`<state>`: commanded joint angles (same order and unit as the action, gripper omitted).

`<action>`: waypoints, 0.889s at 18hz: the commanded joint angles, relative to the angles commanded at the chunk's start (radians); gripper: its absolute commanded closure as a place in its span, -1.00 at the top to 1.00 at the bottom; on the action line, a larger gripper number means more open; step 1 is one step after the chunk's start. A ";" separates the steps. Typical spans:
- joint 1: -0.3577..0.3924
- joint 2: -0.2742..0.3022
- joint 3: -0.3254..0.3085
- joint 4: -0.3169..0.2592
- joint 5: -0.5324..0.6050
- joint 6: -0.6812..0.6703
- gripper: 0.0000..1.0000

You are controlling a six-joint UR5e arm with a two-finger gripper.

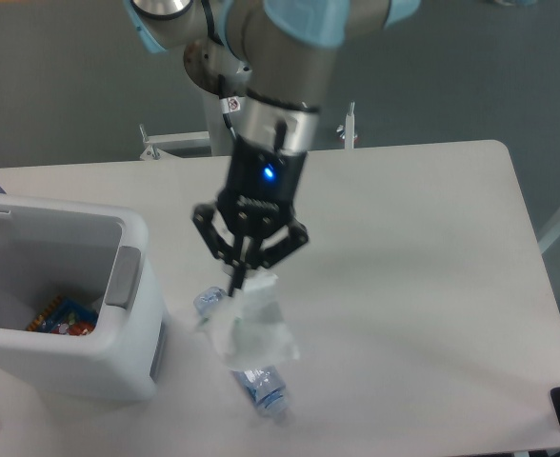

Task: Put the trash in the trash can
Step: 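Lift the tissue and carry it over the white trash bin, then open the gripper to drop the tissue into the bin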

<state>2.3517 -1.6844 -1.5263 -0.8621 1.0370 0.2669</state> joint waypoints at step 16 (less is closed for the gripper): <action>-0.181 0.052 -0.028 0.000 0.035 0.006 0.13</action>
<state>2.1706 -1.6321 -1.5539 -0.8621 1.0723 0.2730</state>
